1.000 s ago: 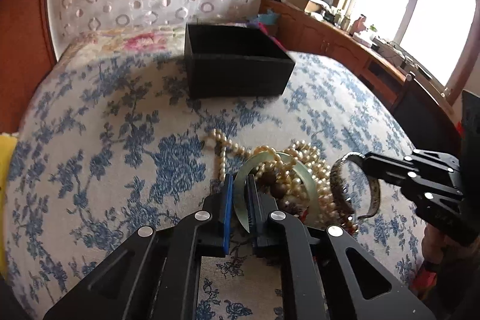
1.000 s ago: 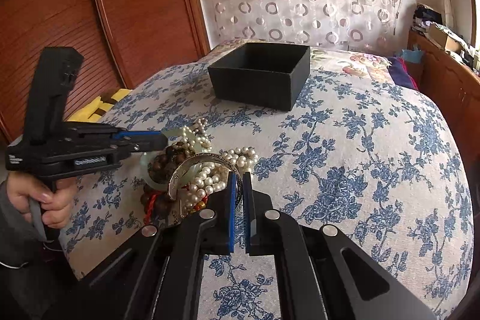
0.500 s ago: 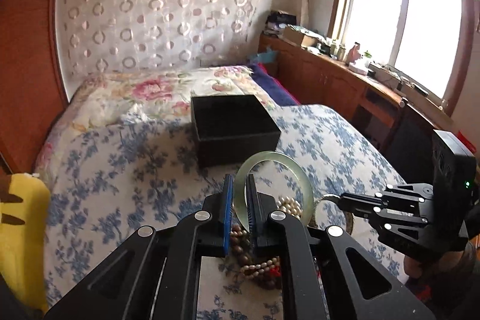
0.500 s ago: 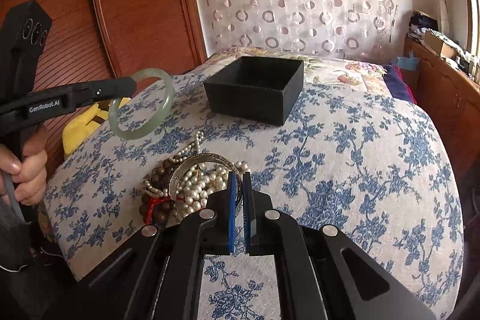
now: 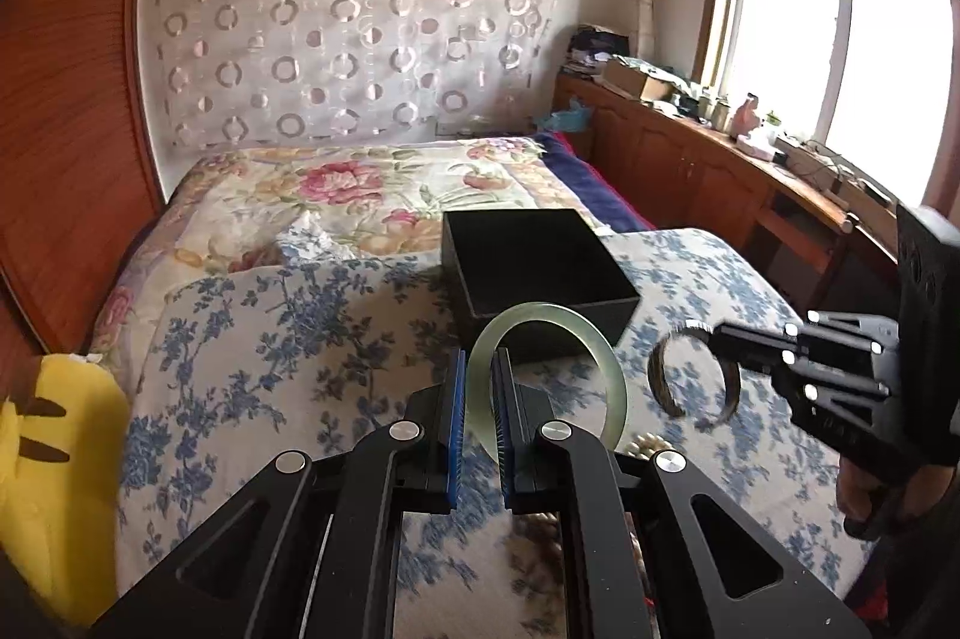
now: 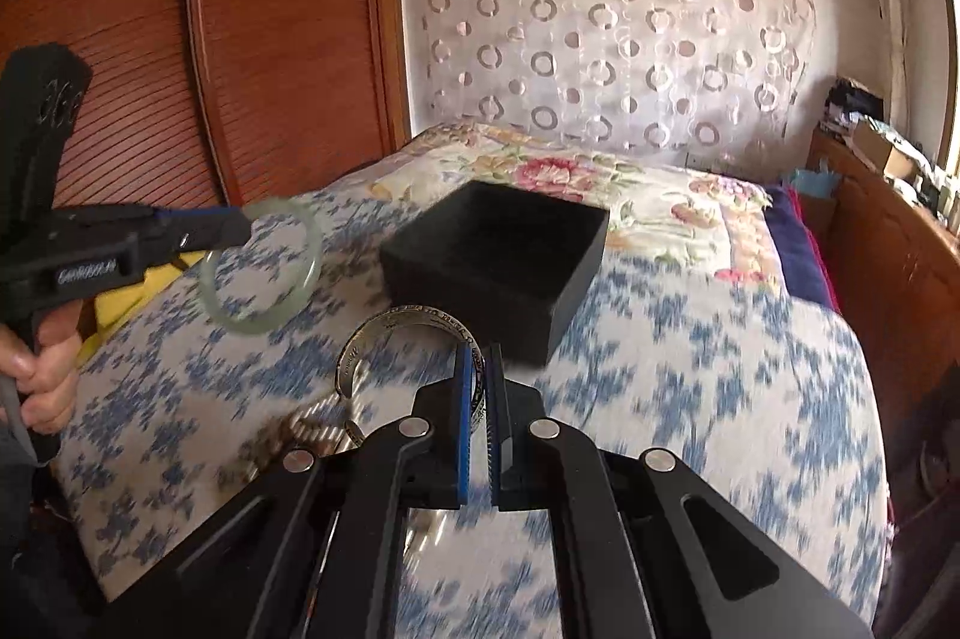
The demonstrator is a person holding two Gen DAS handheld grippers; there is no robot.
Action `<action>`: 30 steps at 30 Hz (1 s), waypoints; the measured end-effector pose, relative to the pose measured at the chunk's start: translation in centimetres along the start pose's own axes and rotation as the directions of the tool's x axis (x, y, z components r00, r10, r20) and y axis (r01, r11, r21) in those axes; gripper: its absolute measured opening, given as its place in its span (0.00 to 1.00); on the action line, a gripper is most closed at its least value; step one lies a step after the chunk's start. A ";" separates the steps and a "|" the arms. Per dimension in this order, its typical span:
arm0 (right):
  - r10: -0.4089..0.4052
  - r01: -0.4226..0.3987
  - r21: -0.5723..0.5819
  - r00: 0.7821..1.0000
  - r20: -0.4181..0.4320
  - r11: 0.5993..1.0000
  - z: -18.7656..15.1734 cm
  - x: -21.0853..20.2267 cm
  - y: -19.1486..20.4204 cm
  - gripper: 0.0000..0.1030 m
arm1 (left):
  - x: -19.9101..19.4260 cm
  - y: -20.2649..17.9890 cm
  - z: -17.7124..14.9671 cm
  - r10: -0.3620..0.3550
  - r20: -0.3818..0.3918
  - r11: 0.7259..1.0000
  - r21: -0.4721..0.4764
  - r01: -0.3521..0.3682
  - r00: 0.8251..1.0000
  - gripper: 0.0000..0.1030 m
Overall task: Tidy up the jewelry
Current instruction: 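Carry both bangles over the black box and open both tools to drop them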
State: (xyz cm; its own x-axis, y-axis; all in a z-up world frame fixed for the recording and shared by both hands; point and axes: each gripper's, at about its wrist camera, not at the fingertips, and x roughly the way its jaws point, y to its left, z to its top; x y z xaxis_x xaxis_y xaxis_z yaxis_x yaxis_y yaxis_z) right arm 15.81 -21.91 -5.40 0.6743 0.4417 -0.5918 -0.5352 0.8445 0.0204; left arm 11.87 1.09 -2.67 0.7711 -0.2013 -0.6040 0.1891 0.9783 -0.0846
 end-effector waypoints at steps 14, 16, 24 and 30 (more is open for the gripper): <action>-0.041 0.041 0.034 0.999 -0.010 0.999 5.6 7.5 -3.5 0.05 | 3.9 1.1 3.3 0.030 -0.004 0.999 -0.011 -0.030 1.000 0.08; -0.031 0.032 0.035 0.999 -0.016 0.999 5.8 8.1 -3.4 0.06 | 4.2 0.9 3.7 0.032 -0.003 0.999 -0.010 -0.032 0.999 0.08; -0.007 0.008 0.046 1.000 -0.009 0.999 5.5 7.6 -4.4 0.14 | 6.4 0.2 5.4 0.035 -0.015 0.999 0.006 -0.035 0.999 0.08; -0.020 0.020 0.053 1.000 0.004 0.998 4.5 5.8 -4.9 0.14 | 8.6 -0.8 5.8 0.031 -0.039 0.999 0.017 -0.030 0.999 0.08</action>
State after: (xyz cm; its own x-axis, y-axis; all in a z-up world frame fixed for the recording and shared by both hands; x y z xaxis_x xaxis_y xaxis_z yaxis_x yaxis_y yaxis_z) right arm 24.60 -22.10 -5.31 0.6870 0.4261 -0.5886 -0.4944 0.8677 0.0512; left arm 21.92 -1.69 -3.20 0.7522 -0.1691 -0.6368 0.1763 0.9829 -0.0527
